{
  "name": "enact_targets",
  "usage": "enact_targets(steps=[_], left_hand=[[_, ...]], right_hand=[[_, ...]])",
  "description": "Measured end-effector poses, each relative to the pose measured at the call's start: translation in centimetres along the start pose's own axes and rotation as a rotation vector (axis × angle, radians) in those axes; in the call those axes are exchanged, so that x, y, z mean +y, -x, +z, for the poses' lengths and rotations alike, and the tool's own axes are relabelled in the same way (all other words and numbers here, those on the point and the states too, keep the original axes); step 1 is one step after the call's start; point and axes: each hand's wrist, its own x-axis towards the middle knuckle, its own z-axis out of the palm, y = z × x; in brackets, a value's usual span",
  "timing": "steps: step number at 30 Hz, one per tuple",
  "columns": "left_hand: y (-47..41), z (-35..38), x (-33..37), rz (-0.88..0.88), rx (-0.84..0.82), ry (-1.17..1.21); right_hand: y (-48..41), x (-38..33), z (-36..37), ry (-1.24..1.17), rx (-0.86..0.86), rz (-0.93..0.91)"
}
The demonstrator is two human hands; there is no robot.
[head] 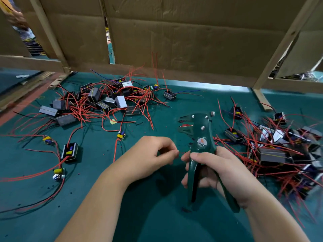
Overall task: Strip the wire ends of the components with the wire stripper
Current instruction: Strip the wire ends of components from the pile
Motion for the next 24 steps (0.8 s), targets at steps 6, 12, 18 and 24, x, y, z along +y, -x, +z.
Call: enact_targets(steps=[6, 12, 18, 24], left_hand=[[0.4, -1.0, -0.2, -0.011, 0.0, -0.043], [0.7, -2.1, -1.3, -0.05, 0.056, -0.044], [0.4, -2.0, -1.4, -0.092, 0.099, -0.033], [0.5, -1.8, -0.9, -0.186, -0.02, -0.052]], right_hand=[[0.0, 0.3, 0.1, 0.101, 0.017, 0.012], [0.2, 0.2, -0.6, -0.03, -0.092, 0.06], [0.4, 0.5, -1.1, -0.013, -0.076, 0.074], [0.2, 0.4, -1.6, 0.011, 0.001, 0.065]])
